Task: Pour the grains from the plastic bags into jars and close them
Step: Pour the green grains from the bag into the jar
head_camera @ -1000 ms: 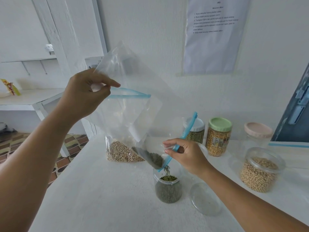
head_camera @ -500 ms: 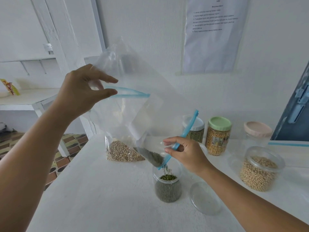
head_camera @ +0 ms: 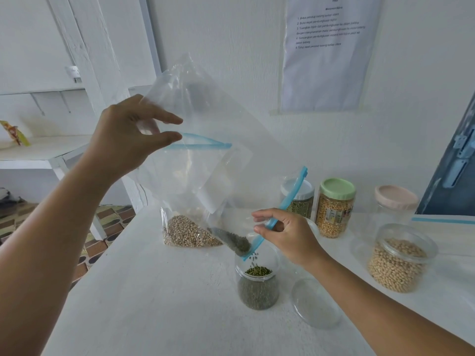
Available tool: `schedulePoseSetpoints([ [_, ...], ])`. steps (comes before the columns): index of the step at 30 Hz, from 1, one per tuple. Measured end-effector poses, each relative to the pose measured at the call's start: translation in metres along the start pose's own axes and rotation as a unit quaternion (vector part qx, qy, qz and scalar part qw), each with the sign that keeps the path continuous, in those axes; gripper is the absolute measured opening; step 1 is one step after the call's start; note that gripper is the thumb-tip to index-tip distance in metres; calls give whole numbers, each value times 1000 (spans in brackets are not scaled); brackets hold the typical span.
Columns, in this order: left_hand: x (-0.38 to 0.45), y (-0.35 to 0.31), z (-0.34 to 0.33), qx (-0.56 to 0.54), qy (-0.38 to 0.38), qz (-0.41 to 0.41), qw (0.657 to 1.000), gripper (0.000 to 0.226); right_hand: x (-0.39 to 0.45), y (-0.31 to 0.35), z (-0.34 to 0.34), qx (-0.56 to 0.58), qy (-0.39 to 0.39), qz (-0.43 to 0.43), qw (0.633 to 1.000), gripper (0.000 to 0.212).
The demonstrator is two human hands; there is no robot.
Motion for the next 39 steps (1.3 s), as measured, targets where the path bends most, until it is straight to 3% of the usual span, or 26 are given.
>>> schedulePoseSetpoints([
  [39, 17, -20, -9, 25, 3, -50, 998, 22, -3, -10, 3, 31, -17, -23, 999, 30],
])
Point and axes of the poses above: each hand's wrist, its own x-axis towards the middle knuckle, its own z-axis out of the back of the hand, y = z × x, the point moved 1 cm from there along x, towards the middle knuckle, and after that the axes turned 6 degrees about x, right-handed, at the moved point
